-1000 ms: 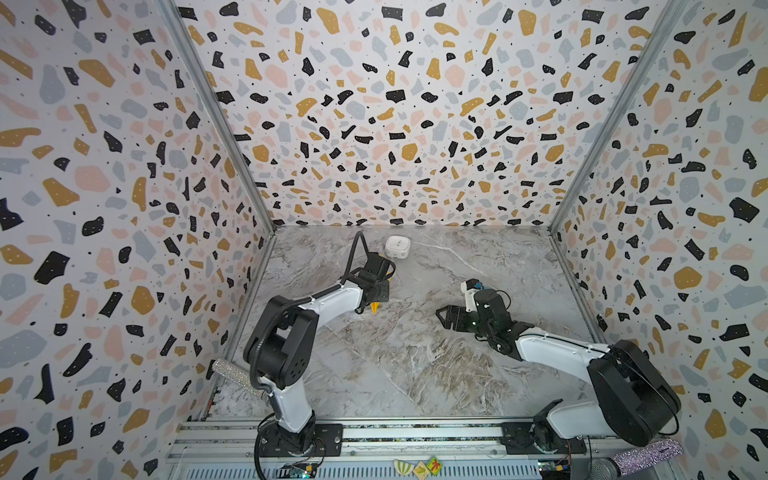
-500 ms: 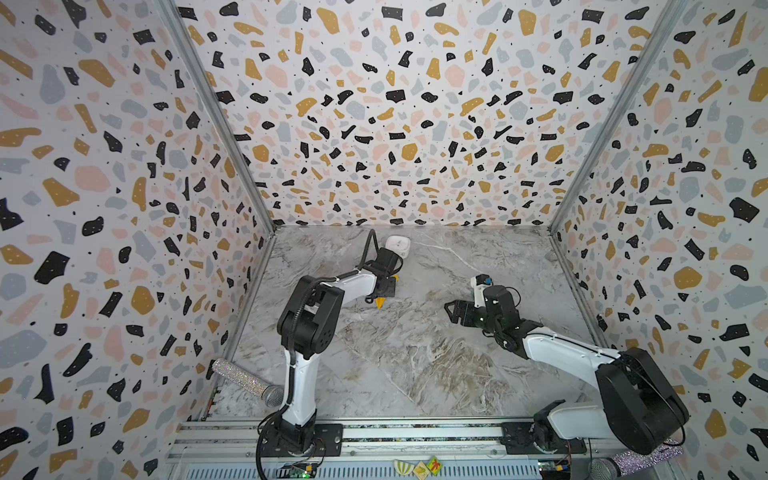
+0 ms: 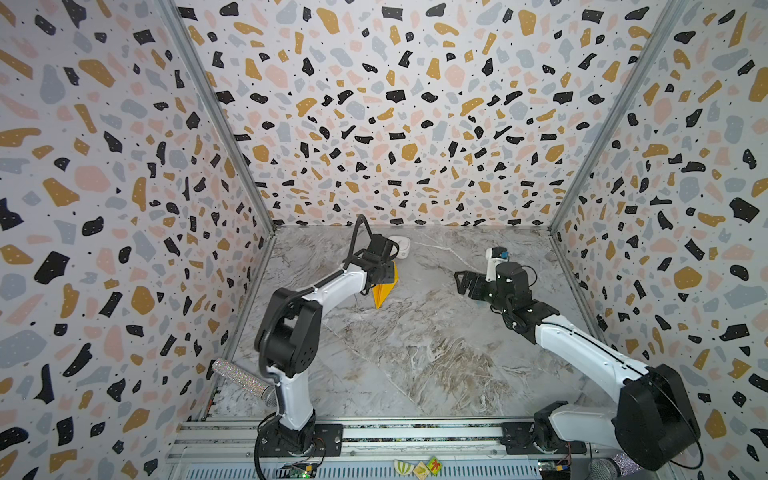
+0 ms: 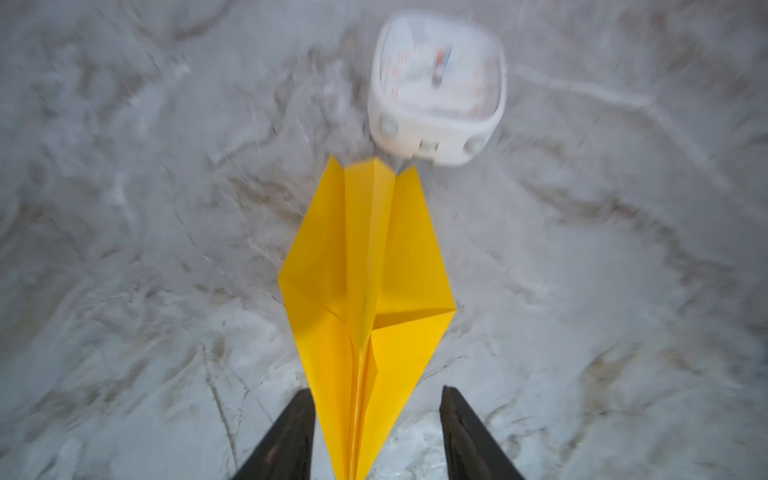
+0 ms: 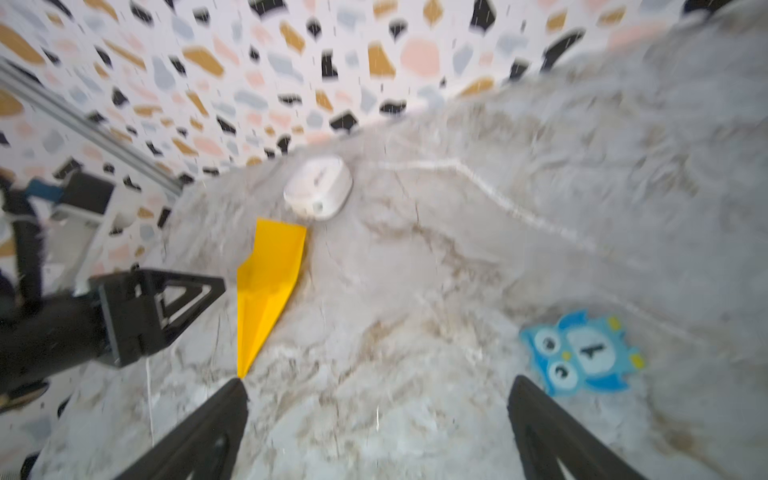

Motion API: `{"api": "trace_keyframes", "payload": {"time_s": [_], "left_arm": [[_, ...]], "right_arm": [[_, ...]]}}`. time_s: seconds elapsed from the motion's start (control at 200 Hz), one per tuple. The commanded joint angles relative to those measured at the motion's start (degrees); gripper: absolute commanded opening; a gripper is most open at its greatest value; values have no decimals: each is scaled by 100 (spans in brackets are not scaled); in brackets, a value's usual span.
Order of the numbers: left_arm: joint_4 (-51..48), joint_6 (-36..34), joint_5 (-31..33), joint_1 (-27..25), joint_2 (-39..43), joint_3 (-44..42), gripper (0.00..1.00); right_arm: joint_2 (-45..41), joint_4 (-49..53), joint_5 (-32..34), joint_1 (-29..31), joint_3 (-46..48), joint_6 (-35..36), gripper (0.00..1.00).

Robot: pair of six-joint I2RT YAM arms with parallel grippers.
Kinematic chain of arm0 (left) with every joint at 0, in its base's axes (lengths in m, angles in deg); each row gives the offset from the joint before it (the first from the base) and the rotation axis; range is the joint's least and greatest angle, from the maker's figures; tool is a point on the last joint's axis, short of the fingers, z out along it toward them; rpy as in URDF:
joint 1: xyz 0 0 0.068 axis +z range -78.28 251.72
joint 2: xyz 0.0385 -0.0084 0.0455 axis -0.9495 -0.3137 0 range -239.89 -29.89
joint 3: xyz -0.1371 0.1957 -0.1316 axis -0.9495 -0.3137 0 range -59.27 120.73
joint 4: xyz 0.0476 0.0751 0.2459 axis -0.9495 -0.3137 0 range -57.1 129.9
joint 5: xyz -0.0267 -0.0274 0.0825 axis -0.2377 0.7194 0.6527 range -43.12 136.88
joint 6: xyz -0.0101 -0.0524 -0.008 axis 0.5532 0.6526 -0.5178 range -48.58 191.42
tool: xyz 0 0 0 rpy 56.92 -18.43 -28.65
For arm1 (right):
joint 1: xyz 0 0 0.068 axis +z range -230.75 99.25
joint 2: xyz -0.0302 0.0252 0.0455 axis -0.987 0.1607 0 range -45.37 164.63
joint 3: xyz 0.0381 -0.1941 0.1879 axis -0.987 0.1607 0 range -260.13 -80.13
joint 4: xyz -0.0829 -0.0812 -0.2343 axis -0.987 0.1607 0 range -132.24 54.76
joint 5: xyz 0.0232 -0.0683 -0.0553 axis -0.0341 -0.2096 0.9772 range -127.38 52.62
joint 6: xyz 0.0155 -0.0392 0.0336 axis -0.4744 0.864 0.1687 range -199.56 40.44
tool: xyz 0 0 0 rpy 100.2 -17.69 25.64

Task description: Fold a paper plane with a square sheet of paper (pick it up from the middle)

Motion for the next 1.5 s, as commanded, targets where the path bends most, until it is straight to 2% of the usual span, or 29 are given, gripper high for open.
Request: {"api": "trace_keyframes", "payload": {"time_s": [0.0, 0.095, 0.165, 0.23, 0.365, 0.496, 0.621, 0.741, 0.846, 0.971, 1.051, 1.227, 1.397, 1.452, 1.497], "left_arm": [[233, 147, 347, 366, 720, -175, 58], [761, 224, 688, 745, 1373, -865, 71], [1441, 242, 1232, 1006, 1956, -1653, 84], [2196, 252, 1855, 1201, 2473, -2509, 94], [3912, -43, 2817, 1491, 3297, -4284, 100], [5272, -765, 3535, 1553, 3976, -5586, 100], [6358, -1560, 3325, 1689, 4255, -6400, 100], [7411, -2127, 2514, 1929, 4065, -6927, 100], [8156, -2477, 1934, 2035, 3713, -7121, 100], [8540, -2544, 1414, 2213, 3188, -7070, 100], [8896, -2577, 1265, 2246, 2785, -7093, 100], [9453, -2582, 1324, 2264, 2154, -7122, 100], [9234, -2626, 1157, 2290, 1973, -6935, 100], [9272, -2614, 1160, 2291, 1923, -6921, 100], [9228, -2569, 1256, 2299, 1907, -6893, 100]], "right_arm": [[-322, 128, 868, -125, -407, 461, 99], [-492, -319, 1491, -309, -312, 870, 99], [-595, -1099, 1789, -482, 85, 1409, 99], [-642, -1771, 1881, -748, 555, 1523, 99], [-626, -2999, 1742, -1212, 1626, 1721, 99], [-356, -3400, 1801, -1457, 2353, 2267, 99], [-138, -4140, 1821, -1678, 3114, 2340, 99], [129, -5192, 1479, -1776, 3635, 2622, 99], [327, -5888, 728, -1890, 3810, 2965, 99], [502, -6096, -164, -2264, 3816, 2857, 99], [662, -6431, -551, -2422, 3938, 2815, 99], [1113, -6871, -868, -2518, 3947, 2794, 99], [1235, -6532, -929, -2454, 3728, 2958, 99], [1469, -6825, -1052, -2398, 3736, 3053, 99], [1521, -6810, -869, -2287, 3692, 3103, 99]]}}
